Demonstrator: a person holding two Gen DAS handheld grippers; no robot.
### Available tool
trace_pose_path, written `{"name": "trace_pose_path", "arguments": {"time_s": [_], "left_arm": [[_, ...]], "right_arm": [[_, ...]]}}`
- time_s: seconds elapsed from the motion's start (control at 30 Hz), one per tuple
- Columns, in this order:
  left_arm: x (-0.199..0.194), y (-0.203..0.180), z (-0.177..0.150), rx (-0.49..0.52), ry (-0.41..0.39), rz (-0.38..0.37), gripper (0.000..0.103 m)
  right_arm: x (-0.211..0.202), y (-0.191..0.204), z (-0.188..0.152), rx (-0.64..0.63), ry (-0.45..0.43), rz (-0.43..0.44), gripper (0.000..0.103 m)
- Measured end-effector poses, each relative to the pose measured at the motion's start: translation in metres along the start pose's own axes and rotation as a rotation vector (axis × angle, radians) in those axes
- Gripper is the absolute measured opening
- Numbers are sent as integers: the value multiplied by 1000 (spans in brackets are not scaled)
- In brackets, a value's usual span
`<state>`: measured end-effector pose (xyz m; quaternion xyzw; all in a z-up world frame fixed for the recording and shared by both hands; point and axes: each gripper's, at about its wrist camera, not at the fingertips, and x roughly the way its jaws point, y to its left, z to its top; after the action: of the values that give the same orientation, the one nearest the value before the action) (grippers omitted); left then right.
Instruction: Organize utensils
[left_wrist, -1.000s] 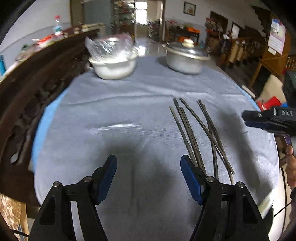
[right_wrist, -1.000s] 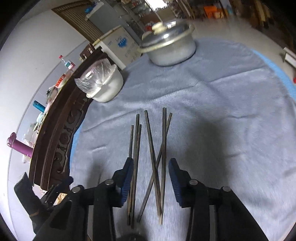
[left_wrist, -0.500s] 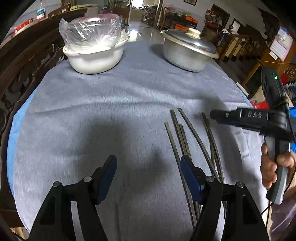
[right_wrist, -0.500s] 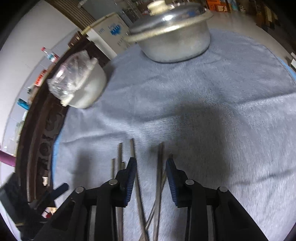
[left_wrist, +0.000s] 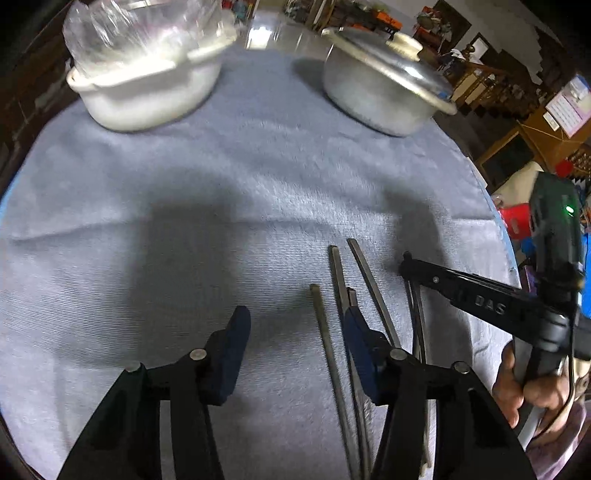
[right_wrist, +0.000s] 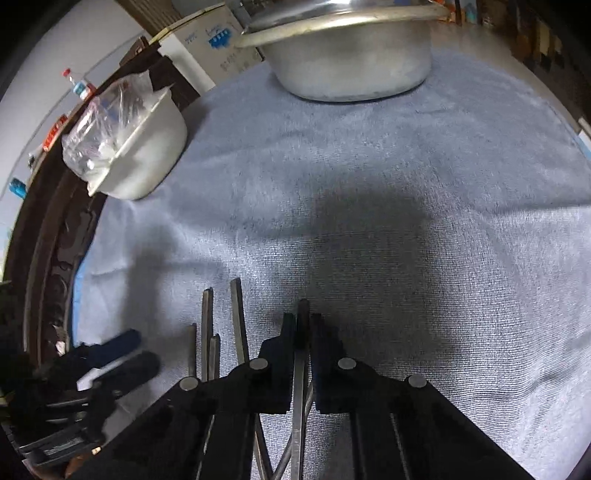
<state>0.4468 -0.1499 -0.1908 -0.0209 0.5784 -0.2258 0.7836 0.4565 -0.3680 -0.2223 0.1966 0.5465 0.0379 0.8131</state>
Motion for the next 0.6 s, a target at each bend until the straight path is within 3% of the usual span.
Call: {"name": "trace_pose_path", "arguments": {"time_s": [0.13,0.23,0.33,0.4,0.47,0.6], "left_arm": [[16,-4,1,-32,18,8,42],[20,-8,4,-53,21,0,42],[22,-15,5,-42,10,38,41],[23,-19,5,-29,5,76,33],[25,-23,6,-2,2,119,14],[27,-28,6,34,6,151,7]], "right_arm": [[-13,-15,-5,42,-48,68,8],[-31,-22,-10,46,-90,93,8],[-47,-27,-16,48,-119,109,8],[-59,-33,-19,63,-136,126,7],[-67,-38,-22,73,-151,145,7],[-81,-46,-30,92,-175,168,7]]}}
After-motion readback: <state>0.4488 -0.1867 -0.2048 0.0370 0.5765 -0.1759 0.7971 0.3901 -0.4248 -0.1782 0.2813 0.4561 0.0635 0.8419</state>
